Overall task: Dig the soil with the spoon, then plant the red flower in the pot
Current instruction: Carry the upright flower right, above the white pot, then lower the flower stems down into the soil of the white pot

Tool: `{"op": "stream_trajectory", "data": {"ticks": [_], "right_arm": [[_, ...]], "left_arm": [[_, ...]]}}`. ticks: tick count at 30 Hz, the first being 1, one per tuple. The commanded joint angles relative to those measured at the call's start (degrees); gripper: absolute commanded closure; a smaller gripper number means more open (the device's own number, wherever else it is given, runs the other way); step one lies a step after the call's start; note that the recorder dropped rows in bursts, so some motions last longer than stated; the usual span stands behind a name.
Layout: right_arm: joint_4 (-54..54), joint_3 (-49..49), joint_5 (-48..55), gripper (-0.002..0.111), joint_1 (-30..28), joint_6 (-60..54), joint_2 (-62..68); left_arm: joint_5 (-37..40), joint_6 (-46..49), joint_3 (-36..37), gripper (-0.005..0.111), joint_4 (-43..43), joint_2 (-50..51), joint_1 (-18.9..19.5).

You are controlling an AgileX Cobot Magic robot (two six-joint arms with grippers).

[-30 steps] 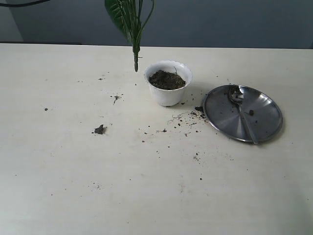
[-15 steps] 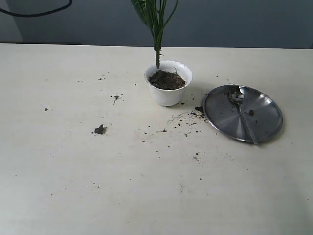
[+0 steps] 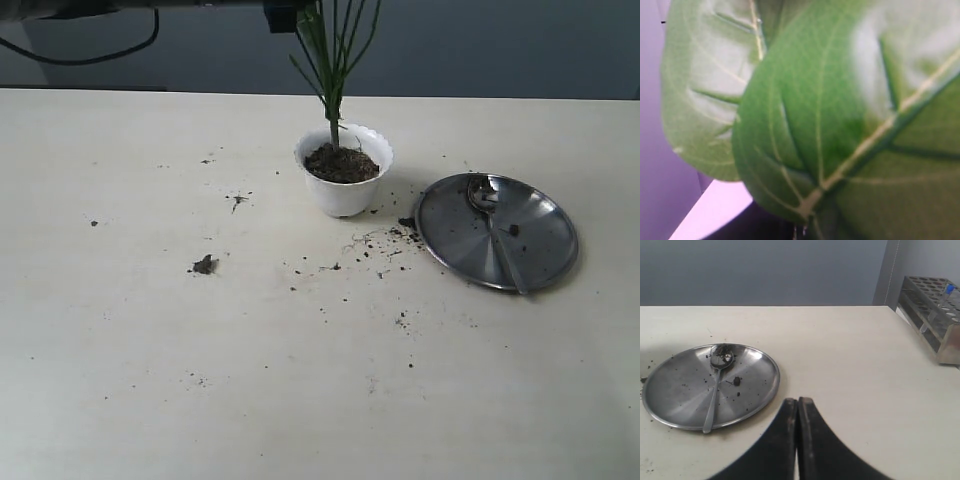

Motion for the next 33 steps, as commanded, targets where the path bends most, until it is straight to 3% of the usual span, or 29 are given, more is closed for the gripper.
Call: {"op": "stream_trajectory", "data": {"ticks": [1,10,19,23,33], "right_arm": [[-0.1,0.0,-0.3,0.109,-0.2,-0.1,-0.4],[-0.1,0.0,-0.3,0.109,-0.2,-0.1,-0.4],[-0.2,0.0,-0.5,0.109,-0.2,-0.1,-0.4],[-0.2,0.0,-0.5,0.109,-0.2,-0.1,-0.4],[-0.2,0.0,-0.4,0.109,-0.2,-0.1,-0.4]], "left_arm": [[2.9,1.6,0.0,0.106,-1.2,1.8,1.8],[2.9,2.2,-7.6,0.106,-1.2,4.0,2.1],[2.9,-3.4,-17.0,0.106,-1.1,11.4,2.0],[2.9,-6.4,-21.7,0.106,4.0,13.1,1.3],[2.9,-7.3,-22.9,0.106,6.0,13.6,-0.8]]}}
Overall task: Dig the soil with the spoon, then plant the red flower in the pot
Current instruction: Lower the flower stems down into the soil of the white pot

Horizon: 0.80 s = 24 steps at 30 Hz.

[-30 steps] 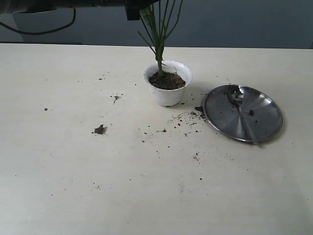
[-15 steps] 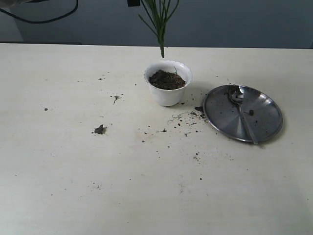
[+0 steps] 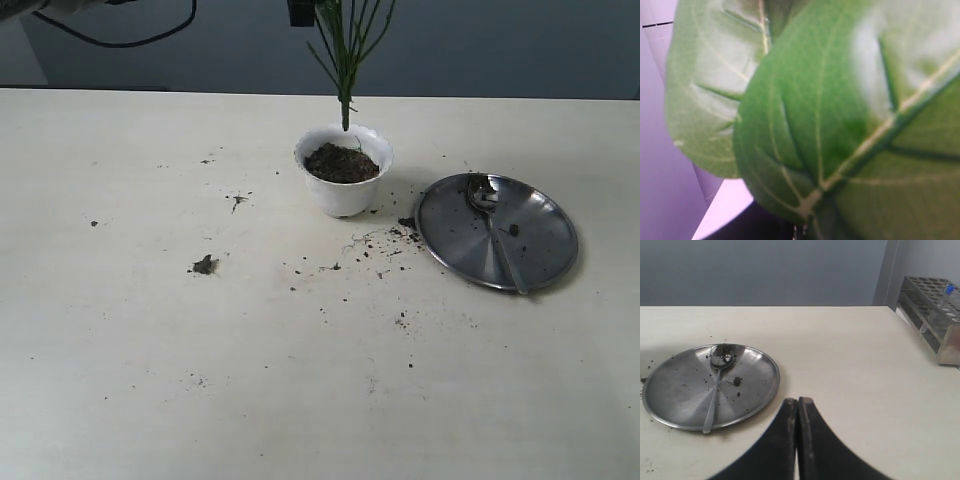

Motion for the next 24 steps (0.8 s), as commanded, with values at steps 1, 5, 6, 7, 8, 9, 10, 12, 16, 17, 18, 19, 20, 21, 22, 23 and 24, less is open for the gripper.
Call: {"op": "stream_trajectory", "data": {"ticks": [1,5,6,7,8,9,10,12,16,17,18,19,20,21,22,23,24], "right_arm": [[-0.1,0.0,-0.3,0.109,-0.2,-0.1,-0.4],[0.0,0.0,-0.3,0.109,-0.2,-0.1,-0.4],[0.0,0.0,-0.3,0.109,-0.2,-0.1,-0.4],[0.0,0.0,-0.3,0.109,-0.2,-0.1,-0.4],[0.0,0.0,-0.3,0.109,-0.2,-0.1,-0.4],[0.0,0.0,-0.3,0.109,-0.2,-0.1,-0.4],[0.0,0.0,-0.3,0.109,-0.2,-0.1,-0.4],[0.0,0.0,-0.3,0.109,-0.2,-0.1,-0.4],[-0.1,0.0,-0.5,0.109,-0.2,-0.1,-0.4],[-0.3,0.0,-0.6,0.109,-0.2,-0.1,-0.4],[-0.3,0.0,-0.6,0.109,-0.2,-0.1,-0.4],[-0.3,0.0,-0.6,0.109,-0.2,-0.1,-0.4],[-0.3,0.0,-0.6,0.109,-0.2,-0.1,-0.4],[-0.3,0.0,-0.6,0.109,-0.2,-0.1,-0.4],[-0.3,0.0,-0.6,0.109,-0.2,-0.1,-0.4],[-0.3,0.0,-0.6,0.109,-0.2,-0.1,-0.4],[-0.3,0.0,-0.6,0.109,-0.2,-0.1,-0.4]], "left_arm": [[0.3,-1.0,-0.4,0.106,0.0,0.1,-0.6],[0.3,-0.6,-0.4,0.106,1.0,1.0,-1.6],[0.3,-0.6,-0.4,0.106,0.8,1.1,-1.6],[0.3,-0.7,-0.4,0.106,0.7,1.1,-1.6],[0.3,-0.8,-0.4,0.106,0.7,1.1,-1.6],[0.3,-1.0,-0.4,0.106,0.7,1.1,-1.6],[0.3,-1.0,-0.4,0.106,0.7,1.1,-1.6],[0.3,-1.1,-0.4,0.106,0.7,1.1,-1.6],[0.3,-1.1,-0.4,0.106,0.7,1.1,-1.6],[0.3,-1.1,-0.4,0.106,0.7,1.1,-1.6],[0.3,-1.3,-0.4,0.106,0.7,1.2,-1.6],[0.3,-1.3,-0.4,0.106,0.7,1.2,-1.6],[0.3,-1.3,-0.4,0.106,0.7,1.2,-1.6],[0.3,-1.3,-0.4,0.106,0.7,1.2,-1.6],[0.3,-1.3,-0.4,0.106,0.6,1.2,-1.6],[0.3,-1.4,-0.4,0.106,0.6,1.2,-1.6],[0.3,-1.5,-0.4,0.106,0.6,1.2,-1.6]]}}
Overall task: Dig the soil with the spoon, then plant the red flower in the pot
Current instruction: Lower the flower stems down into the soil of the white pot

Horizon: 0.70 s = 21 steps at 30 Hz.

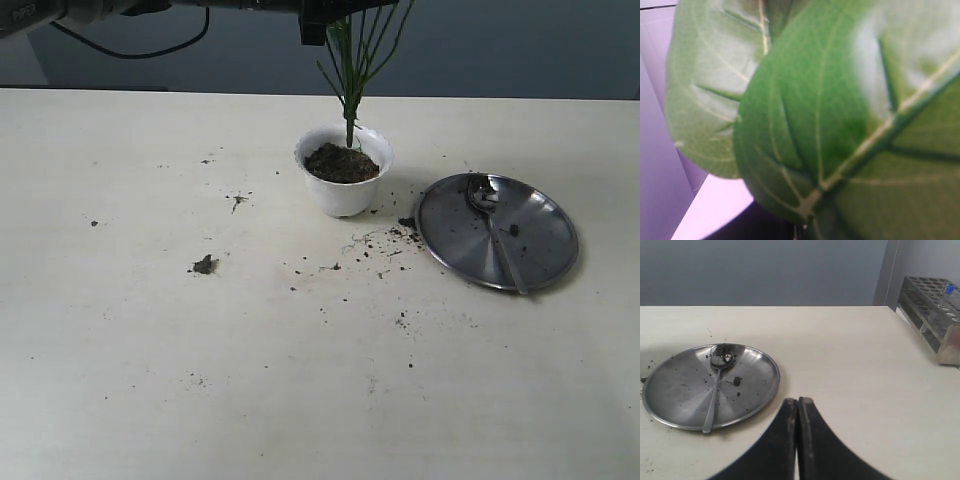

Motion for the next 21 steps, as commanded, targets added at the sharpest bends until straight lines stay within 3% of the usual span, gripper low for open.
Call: {"op": "stream_trajectory", "data": {"ticks": [1,21], "right_arm": [[-0.3,0.0,-0.6,0.109,-0.2,-0.1,-0.4],[-0.1,0.0,-0.3,0.109,-0.2,-0.1,-0.4]], "left_arm": [[0.4,-0.7,-0.3,0.106,-1.1,0.0,-0.1],[0.4,-0.6,-0.3,0.106,-3.0,0.0,0.3]]}}
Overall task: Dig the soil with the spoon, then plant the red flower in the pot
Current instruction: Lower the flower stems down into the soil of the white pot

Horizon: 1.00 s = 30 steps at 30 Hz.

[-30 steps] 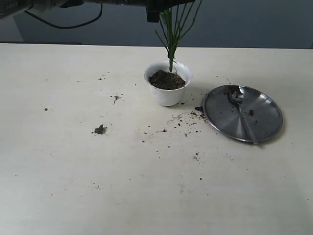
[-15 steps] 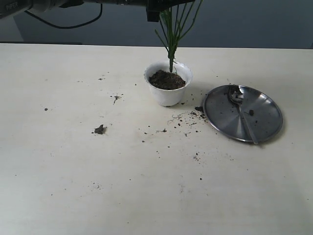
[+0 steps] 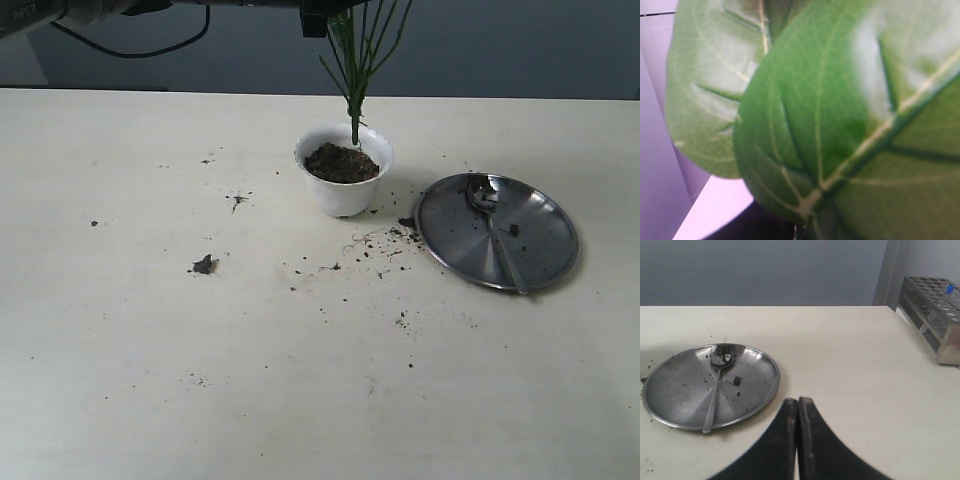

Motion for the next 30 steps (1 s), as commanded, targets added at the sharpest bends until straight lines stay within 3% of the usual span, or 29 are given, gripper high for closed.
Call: {"op": "stream_trajectory", "data": {"ticks": [1,30], "right_arm": [[-0.1,0.0,-0.3,0.109,-0.2,-0.1,-0.4],[-0.4,0.0,-0.6,0.109,-0.2,-0.1,-0.4]], "left_arm": [[0.4,0.1,-0.3,0.106,-0.9,0.0,0.3],[0.4,0.0,-0.3,0.106,-2.2,0.0,0.5]]}}
